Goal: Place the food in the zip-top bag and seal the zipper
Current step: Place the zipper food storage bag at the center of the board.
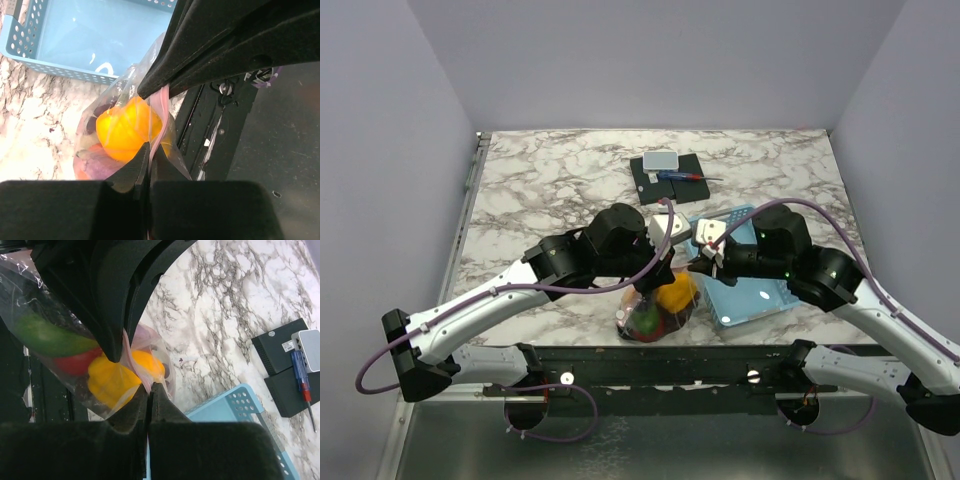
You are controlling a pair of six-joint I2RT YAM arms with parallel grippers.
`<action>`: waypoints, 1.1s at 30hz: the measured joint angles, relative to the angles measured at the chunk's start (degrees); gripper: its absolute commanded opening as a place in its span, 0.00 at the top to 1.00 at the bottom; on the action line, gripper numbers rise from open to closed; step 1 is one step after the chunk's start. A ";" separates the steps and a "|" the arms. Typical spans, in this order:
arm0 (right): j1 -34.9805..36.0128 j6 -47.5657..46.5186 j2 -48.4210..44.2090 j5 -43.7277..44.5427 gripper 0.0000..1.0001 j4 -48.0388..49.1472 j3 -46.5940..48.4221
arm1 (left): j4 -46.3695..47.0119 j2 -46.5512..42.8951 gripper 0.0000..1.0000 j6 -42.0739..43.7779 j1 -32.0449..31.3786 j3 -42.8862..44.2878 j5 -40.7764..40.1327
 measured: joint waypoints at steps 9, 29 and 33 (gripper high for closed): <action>-0.09 3.50 -2.99 0.83 0.38 2.71 -0.94 | -0.11 -0.13 1.00 0.50 -0.48 0.04 -6.21; -0.09 17.42 -11.96 22.75 0.05 9.94 1.27 | -5.53 -2.16 1.00 8.33 -0.39 7.17 -32.22; -0.09 19.32 -12.07 25.07 0.03 9.97 1.03 | -6.12 -1.25 1.00 10.75 1.20 8.46 -37.13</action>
